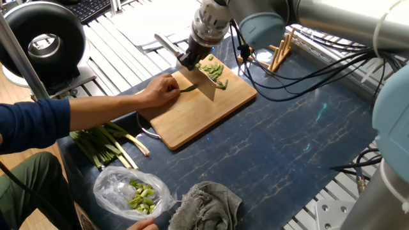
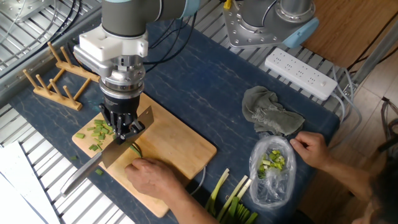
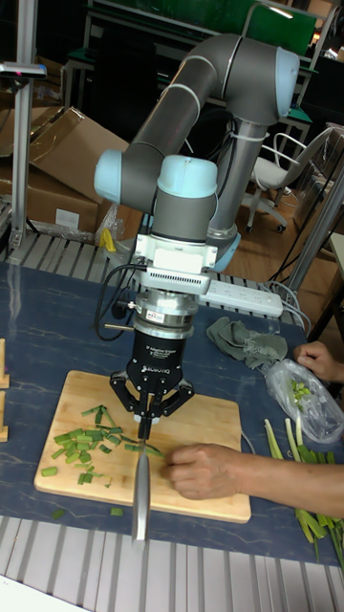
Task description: Chop the scallions
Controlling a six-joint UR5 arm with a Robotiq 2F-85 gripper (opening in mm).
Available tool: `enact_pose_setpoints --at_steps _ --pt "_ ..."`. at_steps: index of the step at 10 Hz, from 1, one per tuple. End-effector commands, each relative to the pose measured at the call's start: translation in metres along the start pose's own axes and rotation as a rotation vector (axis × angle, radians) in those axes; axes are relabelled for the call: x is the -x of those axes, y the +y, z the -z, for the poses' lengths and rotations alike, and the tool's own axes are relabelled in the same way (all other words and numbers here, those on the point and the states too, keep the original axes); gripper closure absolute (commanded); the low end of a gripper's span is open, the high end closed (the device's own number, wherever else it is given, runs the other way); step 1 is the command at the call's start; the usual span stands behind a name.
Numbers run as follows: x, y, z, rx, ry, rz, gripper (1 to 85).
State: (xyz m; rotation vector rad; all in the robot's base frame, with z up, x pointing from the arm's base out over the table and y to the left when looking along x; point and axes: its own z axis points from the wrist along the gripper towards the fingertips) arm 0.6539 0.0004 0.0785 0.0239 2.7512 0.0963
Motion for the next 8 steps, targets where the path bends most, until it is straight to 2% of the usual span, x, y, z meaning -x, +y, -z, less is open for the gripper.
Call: enact_pose_setpoints --at_steps 1,5,8 --pt "0.003 -0.001 -0.002 0.007 -0.016 -0.010 84.3" --pt "0.009 0.000 -0.013 0.006 -0.033 -0.011 84.3" --pt "0.015 -0.002 -0.008 0.017 -0.028 -0.008 84.3"
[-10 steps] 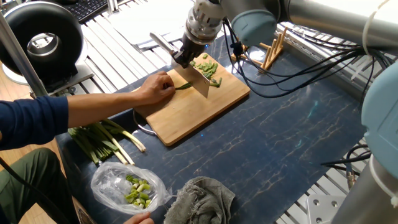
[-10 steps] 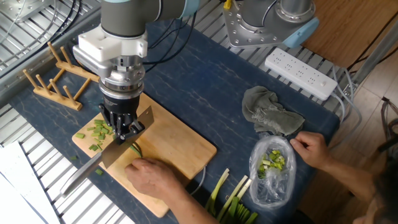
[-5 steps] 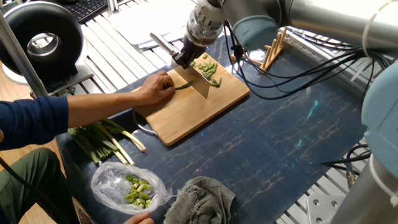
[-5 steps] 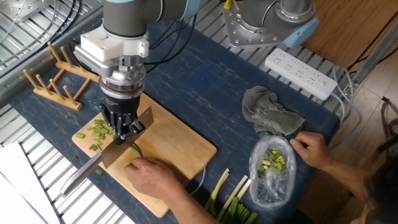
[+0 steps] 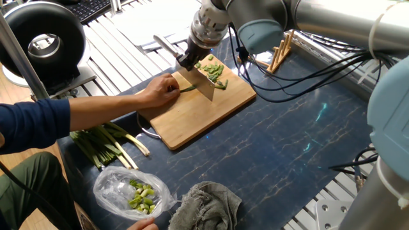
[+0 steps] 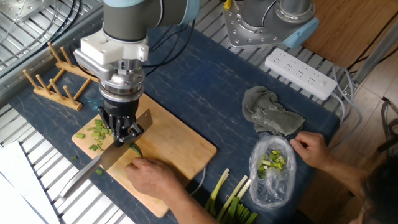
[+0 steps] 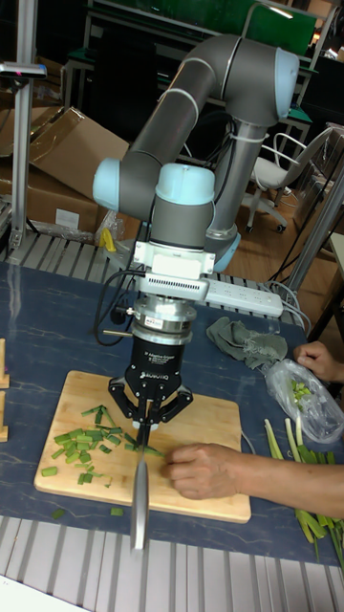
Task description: Chop the scallions
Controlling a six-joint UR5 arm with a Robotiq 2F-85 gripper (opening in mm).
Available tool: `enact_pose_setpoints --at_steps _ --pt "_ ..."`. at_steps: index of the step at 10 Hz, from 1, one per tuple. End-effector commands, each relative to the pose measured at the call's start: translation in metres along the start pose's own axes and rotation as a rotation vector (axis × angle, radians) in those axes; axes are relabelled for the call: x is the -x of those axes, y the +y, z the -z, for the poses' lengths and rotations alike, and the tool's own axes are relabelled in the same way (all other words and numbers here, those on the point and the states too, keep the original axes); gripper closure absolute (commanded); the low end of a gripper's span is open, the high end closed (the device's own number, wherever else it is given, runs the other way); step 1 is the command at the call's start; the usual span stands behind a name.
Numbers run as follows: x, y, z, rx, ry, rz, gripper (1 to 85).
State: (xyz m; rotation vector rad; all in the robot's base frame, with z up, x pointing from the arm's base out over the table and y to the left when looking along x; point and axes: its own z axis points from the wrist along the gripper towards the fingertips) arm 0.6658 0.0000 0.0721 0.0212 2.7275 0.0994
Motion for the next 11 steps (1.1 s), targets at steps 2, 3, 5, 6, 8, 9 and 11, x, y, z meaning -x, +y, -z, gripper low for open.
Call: enact_pose_setpoints --at_steps 2,3,5,6,8,9,11 --pt "0.016 -0.004 0.011 0.022 0.011 -0.008 84.3" --pt "0.023 -0.002 0.009 0.016 0.006 -0.018 84.3" --pt "0.036 0.002 -0.003 0.010 -0.012 -0.030 84.3" --pt "0.036 0.002 -0.003 0.010 -0.012 -0.030 84.3" --pt "0.035 0.003 -0.004 0.008 -0.012 -0.029 84.3" --pt "0.033 0.003 -0.005 0.007 -0.015 -0.029 84.3" --pt "0.030 0.002 -0.007 0.007 -0.018 -0.026 84.3"
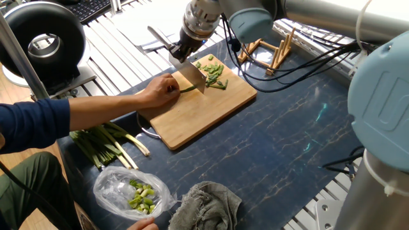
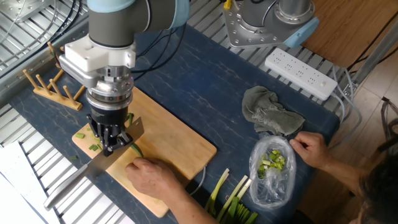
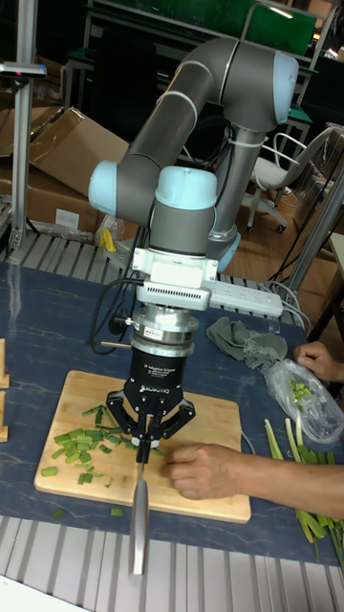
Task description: Chop the scallions
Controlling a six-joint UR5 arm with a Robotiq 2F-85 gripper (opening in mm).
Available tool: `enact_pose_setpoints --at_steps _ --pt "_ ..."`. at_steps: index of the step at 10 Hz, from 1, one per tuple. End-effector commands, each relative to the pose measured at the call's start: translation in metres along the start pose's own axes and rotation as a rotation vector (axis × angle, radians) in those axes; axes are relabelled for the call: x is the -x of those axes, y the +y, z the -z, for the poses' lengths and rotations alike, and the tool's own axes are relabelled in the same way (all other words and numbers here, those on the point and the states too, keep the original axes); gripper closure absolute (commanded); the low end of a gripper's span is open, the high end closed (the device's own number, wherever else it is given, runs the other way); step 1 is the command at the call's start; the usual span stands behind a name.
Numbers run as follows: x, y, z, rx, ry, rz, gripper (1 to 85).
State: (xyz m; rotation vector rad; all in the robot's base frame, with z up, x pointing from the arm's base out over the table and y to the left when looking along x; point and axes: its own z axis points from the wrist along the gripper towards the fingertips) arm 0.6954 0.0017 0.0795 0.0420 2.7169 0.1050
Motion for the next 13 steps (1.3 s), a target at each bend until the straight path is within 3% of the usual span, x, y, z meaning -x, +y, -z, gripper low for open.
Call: enact_pose_setpoints --at_steps 1,13 --pt "-0.0011 -0.0004 -0.0021 0.006 -0.009 -0.007 84.3" --pt "-0.0081 -0.0064 -0.0056 0.022 -0.001 0.005 84.3"
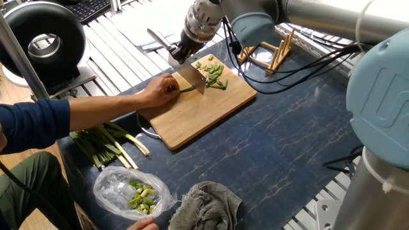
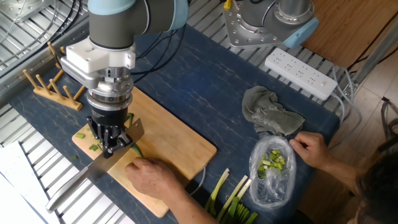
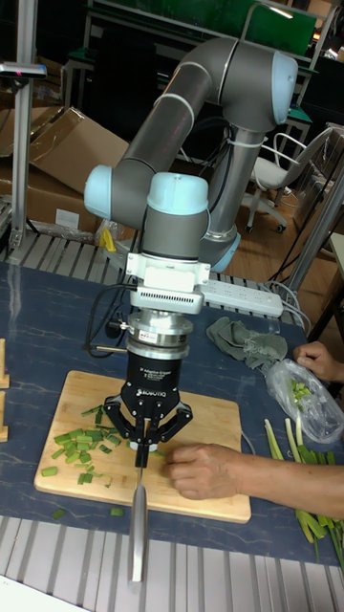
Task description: Chop the scallions
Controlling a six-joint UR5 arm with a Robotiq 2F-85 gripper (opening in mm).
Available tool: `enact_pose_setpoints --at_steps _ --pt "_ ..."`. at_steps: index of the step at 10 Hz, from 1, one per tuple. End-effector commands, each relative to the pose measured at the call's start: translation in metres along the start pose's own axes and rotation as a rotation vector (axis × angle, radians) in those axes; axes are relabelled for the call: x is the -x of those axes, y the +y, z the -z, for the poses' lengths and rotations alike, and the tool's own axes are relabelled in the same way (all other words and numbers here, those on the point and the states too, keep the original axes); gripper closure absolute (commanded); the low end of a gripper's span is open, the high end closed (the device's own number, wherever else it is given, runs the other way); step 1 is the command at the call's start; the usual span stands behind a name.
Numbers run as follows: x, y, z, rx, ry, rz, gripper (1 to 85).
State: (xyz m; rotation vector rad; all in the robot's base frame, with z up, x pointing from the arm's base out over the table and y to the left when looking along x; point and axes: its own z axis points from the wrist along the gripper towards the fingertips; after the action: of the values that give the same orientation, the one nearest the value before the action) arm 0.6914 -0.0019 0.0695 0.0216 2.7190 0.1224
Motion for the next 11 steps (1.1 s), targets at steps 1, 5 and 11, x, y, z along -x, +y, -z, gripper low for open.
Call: enact_pose_setpoints --at_steps 1,5,11 --pt "-0.004 -0.003 0.004 0.011 0.000 -0.005 84.3" --pt "-0.011 0.001 0.004 0.011 0.008 -0.015 84.3" --pt "-0.025 -0.002 0.010 0.014 0.037 -0.014 84.3"
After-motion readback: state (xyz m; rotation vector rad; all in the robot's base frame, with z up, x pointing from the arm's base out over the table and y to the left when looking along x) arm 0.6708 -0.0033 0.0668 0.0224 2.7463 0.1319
